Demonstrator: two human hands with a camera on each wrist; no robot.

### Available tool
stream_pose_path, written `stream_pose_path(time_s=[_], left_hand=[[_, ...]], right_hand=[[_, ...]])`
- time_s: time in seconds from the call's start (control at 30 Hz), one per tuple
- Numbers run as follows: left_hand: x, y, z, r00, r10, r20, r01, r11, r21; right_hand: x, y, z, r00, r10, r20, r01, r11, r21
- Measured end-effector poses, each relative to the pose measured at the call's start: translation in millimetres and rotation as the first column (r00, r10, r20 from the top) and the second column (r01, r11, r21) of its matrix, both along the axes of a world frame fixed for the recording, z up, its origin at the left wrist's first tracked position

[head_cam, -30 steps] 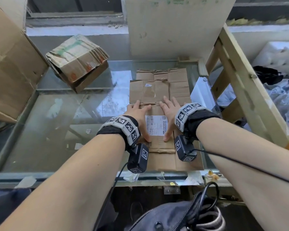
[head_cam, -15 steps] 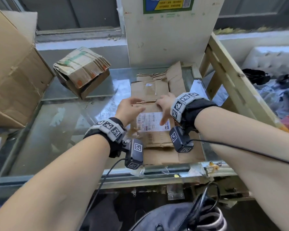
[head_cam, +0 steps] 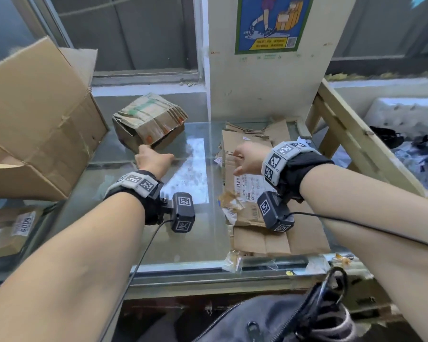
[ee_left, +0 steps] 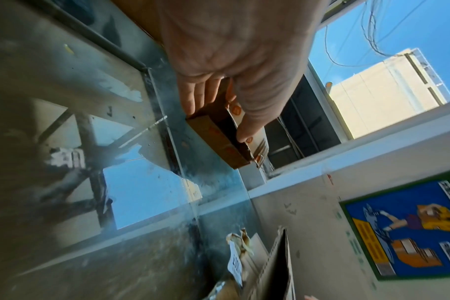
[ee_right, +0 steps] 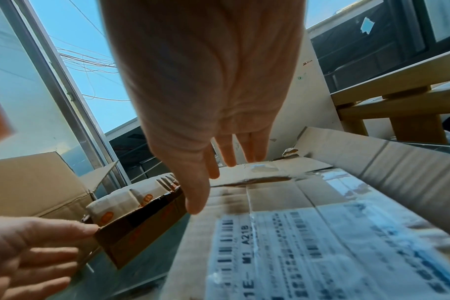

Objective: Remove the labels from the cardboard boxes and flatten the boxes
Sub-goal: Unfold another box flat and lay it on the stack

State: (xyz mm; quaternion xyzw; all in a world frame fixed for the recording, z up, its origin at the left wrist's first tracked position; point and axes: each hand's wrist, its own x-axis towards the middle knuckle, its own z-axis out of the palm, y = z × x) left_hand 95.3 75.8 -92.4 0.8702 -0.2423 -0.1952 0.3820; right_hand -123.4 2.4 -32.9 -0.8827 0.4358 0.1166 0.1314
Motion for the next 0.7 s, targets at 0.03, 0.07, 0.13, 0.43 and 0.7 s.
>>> stream_pose_path(time_s=[0.03, 0.07, 0.13, 0.43, 0.7], left_hand=[[6.6, 0.9, -0.4, 0.999, 0.040, -0.007, -0.040, 0.999, 0.006], [12.4, 1.1, -0.4, 0.997, 0.072, -0.010, -0.072, 0.997, 0.007], [21.9, 0.1, -0.7, 0.993, 0.115, -0.022, -0.116, 0.993, -0.008], [48.8, -19.2, -5.8, 0.976, 0.139, -0.165, -0.167, 0.971, -0.172], [58.1, -20.7, -4.3, 0.992, 0.117, -0.043, -0.122, 0.981, -0.153]], right_hand=[[1.5, 0.5, 1.7, 1.000, -0.012, 0.014, 0.013, 1.000, -0.008], [3.1, 0.8, 3.4, 0.999, -0.023, 0.031, 0.024, 1.000, -0.016], [5.1, 1.0, 5.3, 0.998, -0.042, 0.051, 0.042, 0.999, -0.014], [17.6, 7.2, 5.7, 0.990, -0.105, 0.089, 0.104, 0.994, 0.022], [32.1, 11.4, -0.4, 0.992, -0.092, 0.087, 0.089, 0.996, 0.029]])
